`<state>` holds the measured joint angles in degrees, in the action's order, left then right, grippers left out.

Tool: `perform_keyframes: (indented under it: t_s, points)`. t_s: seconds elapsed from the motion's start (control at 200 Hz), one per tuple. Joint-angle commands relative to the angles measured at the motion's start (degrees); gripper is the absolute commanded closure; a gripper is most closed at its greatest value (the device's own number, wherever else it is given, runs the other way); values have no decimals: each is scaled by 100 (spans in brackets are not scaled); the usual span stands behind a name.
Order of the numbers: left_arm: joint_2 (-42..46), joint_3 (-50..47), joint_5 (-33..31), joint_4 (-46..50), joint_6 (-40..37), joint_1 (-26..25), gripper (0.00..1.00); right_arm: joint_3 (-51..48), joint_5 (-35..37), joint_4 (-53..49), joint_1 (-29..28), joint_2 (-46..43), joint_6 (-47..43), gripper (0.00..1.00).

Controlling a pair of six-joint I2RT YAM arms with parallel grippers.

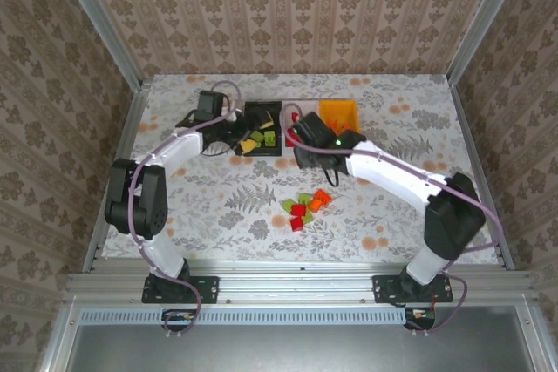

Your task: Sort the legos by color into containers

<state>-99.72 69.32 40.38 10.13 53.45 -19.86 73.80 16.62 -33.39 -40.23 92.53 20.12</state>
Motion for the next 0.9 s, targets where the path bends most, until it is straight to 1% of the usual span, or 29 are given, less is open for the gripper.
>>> perform_keyframes:
  t_s: [0.0,0.065,0.275,0.395,0.61,0.69,0.895]
  points:
    - [43,134,89,219,-194,-311,0,-976,-215,-80,-25,-312,460,46]
    - [11,127,90,193,-177,-337,0,-1400,-517,-63,-132,-507,587,44]
    - [-11,137,49,261,-205,-213,0,-2053,-623,44,-187,-568,786,43]
    - [14,144,54,261,-203,-185,0,-2115,-582,191,-169,-336,642,39]
    - [32,161,92,266,-205,-177,0,-2021,-446,239,-20,35,475,38]
    - [65,161,88,267,-203,-176,0,-2049,-545,482,8,60,455,38]
    - [63,170,93,273,-212,-152,0,-1785,-619,640,202,348,361,38]
